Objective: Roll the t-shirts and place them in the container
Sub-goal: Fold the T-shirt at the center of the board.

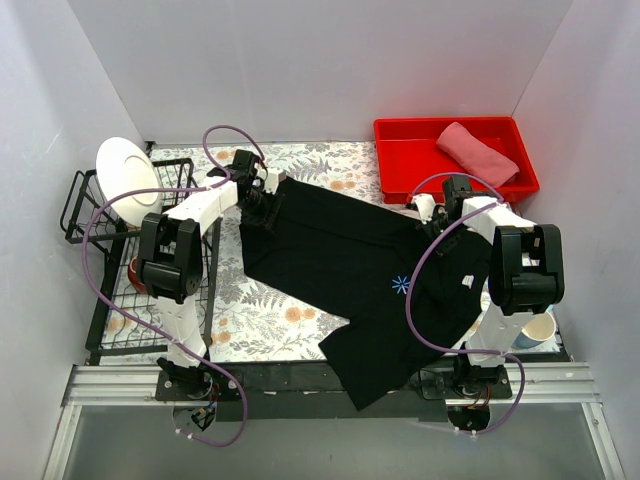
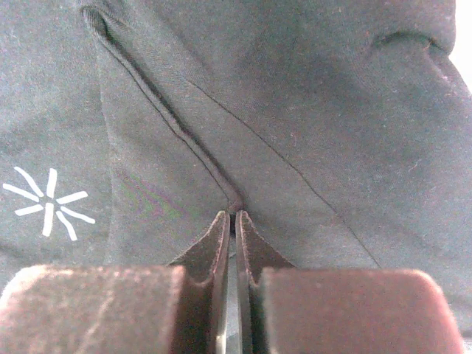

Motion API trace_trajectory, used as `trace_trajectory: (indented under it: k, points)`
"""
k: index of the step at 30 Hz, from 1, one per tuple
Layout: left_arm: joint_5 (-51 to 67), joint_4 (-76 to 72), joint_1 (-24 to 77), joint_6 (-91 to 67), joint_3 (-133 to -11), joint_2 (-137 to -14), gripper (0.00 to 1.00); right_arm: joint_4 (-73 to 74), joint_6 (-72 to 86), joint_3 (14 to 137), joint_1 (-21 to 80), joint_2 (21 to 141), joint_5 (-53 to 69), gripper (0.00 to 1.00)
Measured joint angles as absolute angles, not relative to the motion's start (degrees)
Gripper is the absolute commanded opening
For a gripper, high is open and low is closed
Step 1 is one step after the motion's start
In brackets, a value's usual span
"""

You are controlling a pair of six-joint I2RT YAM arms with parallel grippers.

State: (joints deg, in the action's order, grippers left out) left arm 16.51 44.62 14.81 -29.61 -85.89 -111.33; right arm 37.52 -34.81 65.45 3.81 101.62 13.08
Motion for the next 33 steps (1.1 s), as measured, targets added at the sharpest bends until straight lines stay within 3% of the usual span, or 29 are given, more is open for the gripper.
trace_trajectory:
  k: [5,13,17,19,25,33]
  points:
    - [16.47,44.58,15.03,-29.58,-86.0,-111.33,0.48,37.58,-34.7,65.45,3.81,101.54,13.54,0.02]
    - [16.47,44.6,15.14,-29.45,-86.17,-111.42,0.48,40.14,-32.75,64.42,6.81,95.7,16.43,0.03]
    - [16.45,44.53,15.14,-29.43,-86.98,-112.27,0.48,41.65,-30.33,61.43,12.95,91.59,21.02,0.33]
    - [16.27,44.58,15.18,-29.43,-87.07,-112.62,0.49,43.27,-29.91,60.07,16.53,90.94,24.49,0.39]
    - [15.86,44.69,15.29,-29.43,-87.35,-113.32,0.49,49.04,-29.67,62.46,18.79,91.85,32.4,0.39]
    - [15.42,44.66,15.92,-29.43,-92.12,-116.88,0.49,47.9,-28.8,74.22,2.35,97.25,33.98,0.34]
